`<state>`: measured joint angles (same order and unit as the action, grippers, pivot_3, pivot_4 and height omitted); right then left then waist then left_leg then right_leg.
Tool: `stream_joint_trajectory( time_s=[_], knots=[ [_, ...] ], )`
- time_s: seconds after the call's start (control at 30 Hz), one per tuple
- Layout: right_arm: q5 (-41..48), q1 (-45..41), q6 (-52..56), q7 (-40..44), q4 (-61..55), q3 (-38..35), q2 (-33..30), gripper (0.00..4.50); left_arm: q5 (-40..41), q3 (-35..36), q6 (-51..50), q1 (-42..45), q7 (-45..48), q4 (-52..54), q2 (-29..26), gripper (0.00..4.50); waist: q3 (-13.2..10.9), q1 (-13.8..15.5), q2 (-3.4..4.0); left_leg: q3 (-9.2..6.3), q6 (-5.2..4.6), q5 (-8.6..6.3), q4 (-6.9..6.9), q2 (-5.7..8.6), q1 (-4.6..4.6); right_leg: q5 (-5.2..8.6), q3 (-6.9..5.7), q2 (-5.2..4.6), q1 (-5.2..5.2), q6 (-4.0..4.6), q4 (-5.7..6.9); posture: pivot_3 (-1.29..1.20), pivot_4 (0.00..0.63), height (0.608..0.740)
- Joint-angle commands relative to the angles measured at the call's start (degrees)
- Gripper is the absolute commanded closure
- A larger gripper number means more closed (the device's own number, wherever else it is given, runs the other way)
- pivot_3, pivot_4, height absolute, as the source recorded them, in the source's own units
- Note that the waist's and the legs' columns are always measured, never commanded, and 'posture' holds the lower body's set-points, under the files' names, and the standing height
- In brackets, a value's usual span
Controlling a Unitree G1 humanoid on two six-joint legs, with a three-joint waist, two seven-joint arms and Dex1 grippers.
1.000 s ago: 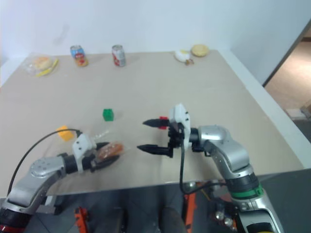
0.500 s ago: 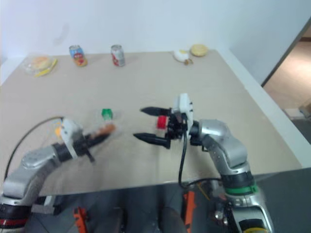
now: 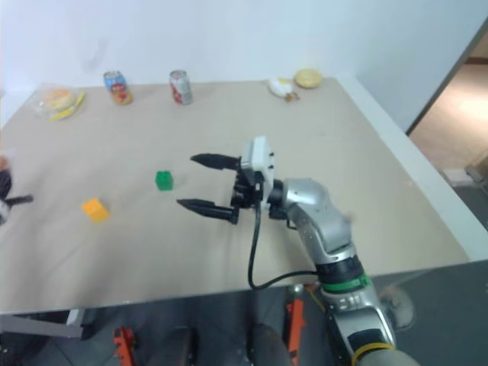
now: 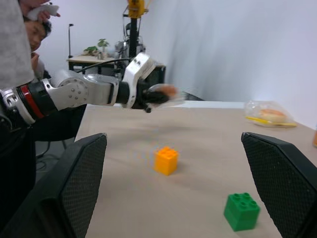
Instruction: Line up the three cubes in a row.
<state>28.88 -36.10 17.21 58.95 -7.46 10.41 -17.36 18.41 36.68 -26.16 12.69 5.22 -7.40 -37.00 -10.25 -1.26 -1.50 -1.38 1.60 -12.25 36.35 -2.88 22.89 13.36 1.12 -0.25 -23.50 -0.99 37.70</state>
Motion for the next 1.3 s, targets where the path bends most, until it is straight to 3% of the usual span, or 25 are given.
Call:
stream_joint_trajectory(
  time_s=[0.03, 0.27, 0.33, 0.53, 0.57, 0.67, 0.87, 1.0, 1.3],
  knots=[
    [-0.29, -0.98, -1.58, 1.57, -0.76, 1.10, 0.91, 0.00, -1.85, 2.49, 2.24, -2.16, -1.69, -2.54, -0.54, 4.34, 0.03, 0.18, -0.07, -0.01, 0.02, 0.01, 0.00, 0.00, 0.00, 0.00, -0.04, -0.02, 0.01, 0.00, 0.00, 0.00, 0.150, 0.740],
    [0.80, -0.87, -0.30, 2.53, -1.92, 2.02, 2.09, 0.00, -1.28, 2.14, 2.49, -4.78, -1.52, -3.61, 1.04, 4.34, 0.05, 0.12, -0.25, 0.00, 0.29, 0.17, 0.00, -0.03, -0.01, -0.10, -0.09, -0.08, 0.01, 0.07, 0.00, 0.00, 0.150, 0.740],
    [0.61, -0.77, -0.24, 2.64, -1.95, 2.18, 2.17, 0.00, -0.97, 2.78, 2.01, -4.75, -2.37, -3.63, 1.58, 3.37, 0.05, 0.11, -0.26, 0.03, 0.29, 0.17, 0.00, -0.06, -0.04, -0.12, -0.09, -0.06, 0.00, 0.10, 0.02, 0.00, 0.150, 0.740],
    [0.59, -0.55, 0.05, 2.51, -2.07, 1.87, 1.92, 0.00, -1.13, 3.55, 3.00, -3.84, -4.88, -2.71, 2.05, 1.42, 0.06, 0.10, -0.30, 0.03, 0.30, 0.17, -0.02, -0.09, -0.04, -0.10, -0.08, -0.02, -0.04, 0.12, 0.10, 0.00, 0.150, 0.740],
    [0.72, -0.39, 0.04, 2.41, -2.01, 1.51, 1.80, 0.00, -1.22, 4.02, 3.51, -3.34, -5.74, -2.45, 1.96, 1.25, 0.06, 0.10, -0.31, 0.04, 0.30, 0.17, -0.02, -0.09, -0.04, -0.10, -0.08, -0.02, -0.04, 0.12, 0.10, 0.00, 0.150, 0.740],
    [1.79, 0.14, 0.59, 1.93, -1.93, -0.06, 1.36, 0.00, -1.28, 5.35, 4.55, -1.72, -7.91, -0.84, 1.09, 0.06, 0.06, 0.12, -0.35, 0.03, 0.30, 0.17, -0.02, -0.09, -0.04, -0.10, -0.08, -0.03, -0.05, 0.12, 0.12, 0.00, 0.150, 0.740],
    [2.59, 0.29, 1.05, 1.28, -0.04, -2.75, 0.07, 0.00, -1.06, 6.18, 7.74, 0.49, -9.65, 3.26, 1.45, 0.02, 0.07, 0.12, -0.39, 0.10, 0.32, 0.18, -0.02, -0.07, -0.04, -0.10, -0.04, -0.06, -0.04, 0.11, 0.12, 0.00, 0.150, 0.740],
    [-0.49, -6.13, -2.16, 7.40, 14.97, -5.25, -5.50, 0.00, 8.46, -4.80, 11.14, 2.86, 9.04, 14.87, 3.85, 0.02, 0.04, 0.49, -0.41, 0.10, 0.61, 0.32, -0.02, -0.04, -0.01, -0.11, -0.09, -0.09, -0.01, 0.09, 0.12, 0.00, 0.150, 0.740],
    [-14.97, -22.94, -20.68, 18.21, 56.74, -1.88, -9.28, 0.00, 14.58, -23.15, 10.34, -4.19, 32.64, 29.47, 3.03, 0.02, -0.01, -1.33, -0.38, 0.92, 0.60, 0.33, -0.21, -0.06, -0.07, -0.18, 0.54, -0.14, -0.21, -0.16, 0.07, 0.00, 0.150, 0.740]
  ],
)
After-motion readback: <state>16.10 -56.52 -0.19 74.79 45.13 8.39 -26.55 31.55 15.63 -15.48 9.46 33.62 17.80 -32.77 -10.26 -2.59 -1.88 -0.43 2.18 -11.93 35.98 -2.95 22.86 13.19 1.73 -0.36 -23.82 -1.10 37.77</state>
